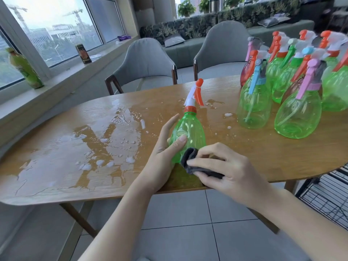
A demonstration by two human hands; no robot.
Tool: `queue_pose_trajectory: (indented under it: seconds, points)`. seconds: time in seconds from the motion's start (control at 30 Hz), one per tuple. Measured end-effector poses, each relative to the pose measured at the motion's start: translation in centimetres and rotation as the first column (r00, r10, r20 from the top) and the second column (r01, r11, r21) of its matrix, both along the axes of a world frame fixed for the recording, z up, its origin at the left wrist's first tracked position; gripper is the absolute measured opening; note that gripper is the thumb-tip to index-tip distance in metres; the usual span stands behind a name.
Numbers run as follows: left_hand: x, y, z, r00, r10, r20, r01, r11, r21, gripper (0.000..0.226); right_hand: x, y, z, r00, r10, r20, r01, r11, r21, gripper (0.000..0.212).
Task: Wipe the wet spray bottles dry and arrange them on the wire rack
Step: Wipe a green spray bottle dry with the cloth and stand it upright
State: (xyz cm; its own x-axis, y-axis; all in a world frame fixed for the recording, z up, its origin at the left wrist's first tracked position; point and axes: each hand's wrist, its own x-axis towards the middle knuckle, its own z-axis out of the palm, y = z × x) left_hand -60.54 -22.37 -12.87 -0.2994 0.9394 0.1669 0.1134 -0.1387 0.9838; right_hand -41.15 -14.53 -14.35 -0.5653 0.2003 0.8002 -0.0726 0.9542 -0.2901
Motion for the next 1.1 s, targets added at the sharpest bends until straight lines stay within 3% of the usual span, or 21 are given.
queue_pose_trajectory:
  seconds: [0.1, 0.3, 0.43, 0.57, 0.8, 1.0, 1.1]
  points:
    - [-0.3, -0.2, 0.3, 0.995, -0.093, 0.021, 0.093, 0.996, -0.015, 0.061, 0.0, 0.2, -0.3, 1.000, 0.011, -0.004, -0.011, 0.998, 0.055, 0.021]
    - [-0.9, -0.8, 0.6, 0.952, -0.243, 0.186, 0.248, 0.969, -0.006, 0.074, -0.7, 0.6, 0.5, 0.993, -0.053, -0.108, 0.050, 0.998, -0.032, 0.026]
    - [-1.3, -0.8, 0.6, 0.943, -0.287, 0.170, 0.293, 0.956, -0.011, 0.081, -0.9, 1.9, 1.9, 0.964, -0.197, -0.177, 0.145, 0.952, -0.271, 0.026]
    - [-1.4, -0.8, 0.5, 0.931, -0.308, 0.196, 0.311, 0.950, 0.013, 0.069, -1.2, 2.1, 2.0, 0.974, -0.150, -0.168, 0.051, 0.874, -0.484, 0.026]
    - [-1.4, -0.6, 1.3, 0.966, -0.223, 0.128, 0.219, 0.975, 0.045, 0.056, -0.8, 0.8, 1.0, 0.986, -0.133, -0.098, 0.093, 0.938, -0.335, 0.027]
    - [-0.7, -0.4, 1.3, 0.967, -0.203, 0.155, 0.198, 0.979, 0.051, 0.051, -1.3, 1.5, 1.7, 0.981, -0.147, -0.125, 0.089, 0.919, -0.384, 0.028]
    - [-0.2, -0.2, 1.2, 0.985, -0.089, 0.145, 0.080, 0.995, 0.066, 0.037, -0.8, 1.0, 1.0, 0.994, -0.083, -0.073, 0.063, 0.968, -0.241, 0.026]
